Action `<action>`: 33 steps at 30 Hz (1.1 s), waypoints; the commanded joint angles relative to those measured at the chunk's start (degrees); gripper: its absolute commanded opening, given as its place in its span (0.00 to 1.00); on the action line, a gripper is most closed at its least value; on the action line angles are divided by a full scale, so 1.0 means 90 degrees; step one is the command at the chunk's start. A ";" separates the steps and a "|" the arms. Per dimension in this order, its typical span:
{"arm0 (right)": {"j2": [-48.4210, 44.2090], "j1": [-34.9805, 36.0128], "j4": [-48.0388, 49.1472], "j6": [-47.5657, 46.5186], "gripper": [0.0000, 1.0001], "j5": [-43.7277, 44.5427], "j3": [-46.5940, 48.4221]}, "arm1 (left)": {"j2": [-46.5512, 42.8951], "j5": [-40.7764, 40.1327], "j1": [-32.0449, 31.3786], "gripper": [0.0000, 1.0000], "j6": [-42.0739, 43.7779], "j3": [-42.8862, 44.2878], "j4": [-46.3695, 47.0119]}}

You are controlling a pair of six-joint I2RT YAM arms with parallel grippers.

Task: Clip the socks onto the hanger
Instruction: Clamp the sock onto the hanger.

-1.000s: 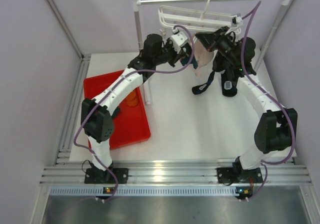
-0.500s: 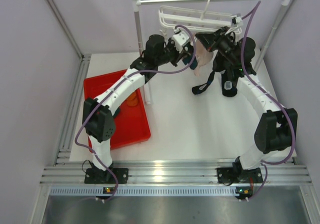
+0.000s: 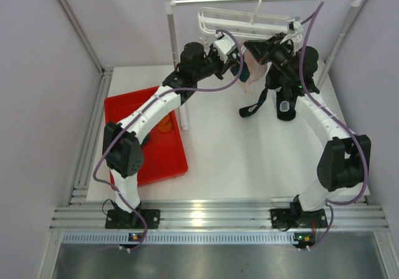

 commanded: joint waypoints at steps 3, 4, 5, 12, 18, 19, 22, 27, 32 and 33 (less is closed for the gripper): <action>-0.0018 0.0056 0.0111 -0.0139 0.00 0.0084 0.0306 | -0.0420 0.0139 -0.0038 0.00 -0.0177 -0.0067 0.0703; -0.0028 0.0056 0.0111 -0.0168 0.00 0.0084 0.0296 | -0.0430 0.0130 -0.0039 0.00 -0.0196 -0.0076 0.0722; -0.0037 0.0056 0.0111 -0.0197 0.00 0.0084 0.0296 | -0.0430 0.0139 -0.0039 0.00 -0.0216 -0.0077 0.0732; -0.0047 0.0056 0.0111 -0.0237 0.05 -0.0023 0.0315 | -0.0430 0.0198 -0.0078 0.00 -0.0216 -0.0057 0.0830; -0.0028 0.0047 0.0159 -0.0061 0.47 -0.0141 0.0374 | -0.0420 0.0198 -0.0097 0.00 -0.0216 -0.0057 0.0840; -0.0018 0.0056 0.0169 -0.0032 0.48 -0.0141 0.0384 | -0.0411 0.0198 -0.0097 0.00 -0.0225 -0.0067 0.0859; 0.0021 0.0056 0.0179 0.0085 0.50 -0.0199 0.0432 | -0.0401 0.0159 -0.0097 0.04 -0.0255 -0.0067 0.0898; 0.0109 0.0037 0.0316 0.0310 0.49 -0.0239 0.0520 | -0.0615 0.0169 -0.0097 0.48 -0.0469 -0.0417 0.1083; 0.0119 0.0017 0.0384 0.0330 0.47 -0.0248 0.0530 | -0.1345 -0.0036 0.0048 0.49 -0.0800 -0.1491 0.1493; 0.0109 0.0017 0.0384 0.0330 0.47 -0.0249 0.0530 | -0.1474 -0.0056 0.0117 0.48 -0.0937 -0.1676 0.1784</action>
